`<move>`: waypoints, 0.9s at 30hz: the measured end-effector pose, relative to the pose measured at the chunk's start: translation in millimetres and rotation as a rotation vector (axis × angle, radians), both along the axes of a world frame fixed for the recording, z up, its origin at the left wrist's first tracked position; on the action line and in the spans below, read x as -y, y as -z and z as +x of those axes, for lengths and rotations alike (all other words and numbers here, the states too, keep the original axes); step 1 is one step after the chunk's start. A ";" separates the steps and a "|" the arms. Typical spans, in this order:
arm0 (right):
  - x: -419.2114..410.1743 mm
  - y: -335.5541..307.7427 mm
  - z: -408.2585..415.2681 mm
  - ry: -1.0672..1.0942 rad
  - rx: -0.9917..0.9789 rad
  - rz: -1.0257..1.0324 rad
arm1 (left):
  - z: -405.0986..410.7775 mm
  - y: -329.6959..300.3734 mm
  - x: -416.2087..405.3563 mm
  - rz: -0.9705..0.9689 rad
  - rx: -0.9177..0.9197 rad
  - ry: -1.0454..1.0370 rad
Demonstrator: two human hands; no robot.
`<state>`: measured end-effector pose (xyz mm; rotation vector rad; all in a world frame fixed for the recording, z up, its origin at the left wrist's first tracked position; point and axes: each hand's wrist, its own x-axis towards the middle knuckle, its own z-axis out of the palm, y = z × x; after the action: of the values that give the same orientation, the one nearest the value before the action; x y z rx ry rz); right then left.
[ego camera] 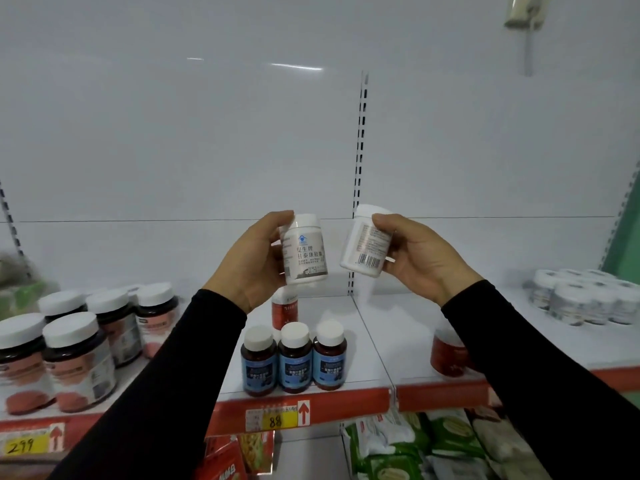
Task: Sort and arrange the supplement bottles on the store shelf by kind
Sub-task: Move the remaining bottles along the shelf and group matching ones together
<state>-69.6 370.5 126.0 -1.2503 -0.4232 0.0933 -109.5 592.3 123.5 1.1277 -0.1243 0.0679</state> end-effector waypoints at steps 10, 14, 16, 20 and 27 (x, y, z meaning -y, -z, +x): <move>172.8 -9.6 -46.7 0.390 0.078 -0.047 | 17.2 -9.9 151.9 0.052 0.102 0.246; 264.5 6.8 -57.8 0.535 0.042 -0.046 | 21.8 -4.1 240.6 0.120 0.119 0.344; 312.3 15.5 -60.8 0.588 0.033 -0.028 | 23.5 1.8 289.3 0.153 0.116 0.362; 404.7 33.0 -56.6 0.612 0.010 -0.023 | 27.7 19.5 380.7 0.218 0.139 0.333; 499.1 72.8 -8.0 0.623 0.048 -0.219 | 44.9 63.7 467.5 0.351 0.061 0.126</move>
<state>-77.7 -128.6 53.2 -1.5523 -0.0501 -0.4308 -64.5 124.8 59.8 1.4653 -0.2687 -0.0332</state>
